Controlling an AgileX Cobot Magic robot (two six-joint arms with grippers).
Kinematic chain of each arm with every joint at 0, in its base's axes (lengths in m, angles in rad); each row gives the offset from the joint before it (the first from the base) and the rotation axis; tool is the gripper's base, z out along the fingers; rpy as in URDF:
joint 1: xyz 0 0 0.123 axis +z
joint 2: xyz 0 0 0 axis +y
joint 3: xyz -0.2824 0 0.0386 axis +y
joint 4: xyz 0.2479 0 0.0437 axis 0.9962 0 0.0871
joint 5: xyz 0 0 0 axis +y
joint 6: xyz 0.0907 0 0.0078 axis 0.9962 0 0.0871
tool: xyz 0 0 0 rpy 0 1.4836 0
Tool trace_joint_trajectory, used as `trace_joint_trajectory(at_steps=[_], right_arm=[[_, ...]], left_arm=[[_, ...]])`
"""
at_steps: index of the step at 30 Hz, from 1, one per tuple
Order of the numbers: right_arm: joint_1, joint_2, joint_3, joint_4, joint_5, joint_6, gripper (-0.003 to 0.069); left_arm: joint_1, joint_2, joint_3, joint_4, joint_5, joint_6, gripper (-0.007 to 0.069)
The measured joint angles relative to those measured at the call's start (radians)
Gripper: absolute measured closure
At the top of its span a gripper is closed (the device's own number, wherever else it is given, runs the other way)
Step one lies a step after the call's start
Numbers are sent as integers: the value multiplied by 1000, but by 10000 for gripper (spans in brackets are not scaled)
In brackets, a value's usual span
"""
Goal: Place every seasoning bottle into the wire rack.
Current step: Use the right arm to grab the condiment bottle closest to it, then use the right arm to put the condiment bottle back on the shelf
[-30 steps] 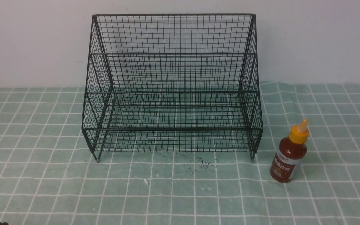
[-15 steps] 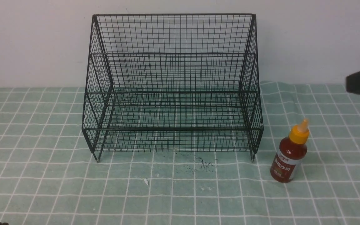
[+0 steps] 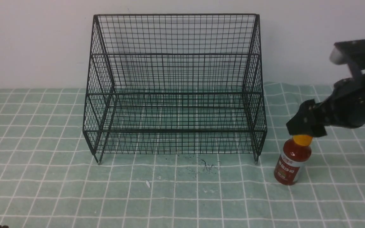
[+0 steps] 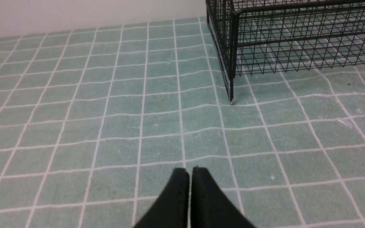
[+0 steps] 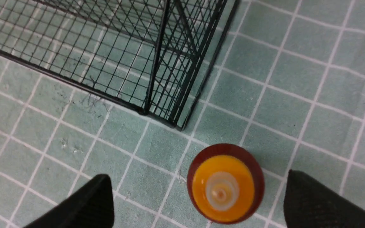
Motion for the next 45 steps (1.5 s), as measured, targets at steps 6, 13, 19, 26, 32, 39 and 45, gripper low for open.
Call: trace_joint_trajectory(at_steps=[6,13,19,26,32,39,45], right_arm=[[16,100,0,-38,-31,32,88],[16,101,-42,-67,80,42,358],[34,-25,-200,-91,324,87,358],[154,-109,-399,-62,363,109,358],[223,51,-514,-63,294,109,358],[224,236,-579,-94,225,109,358],[224,337,-580,-103,205,111,358]], left_arm=[[0,0,0,0,0,0,631],[0,0,0,0,0,0,631],[0,0,0,0,0,0,631],[0,0,0,0,0,0,631],[0,0,0,0,0,0,631],[0,0,0,0,0,0,631],[0,0,0,0,0,0,631]])
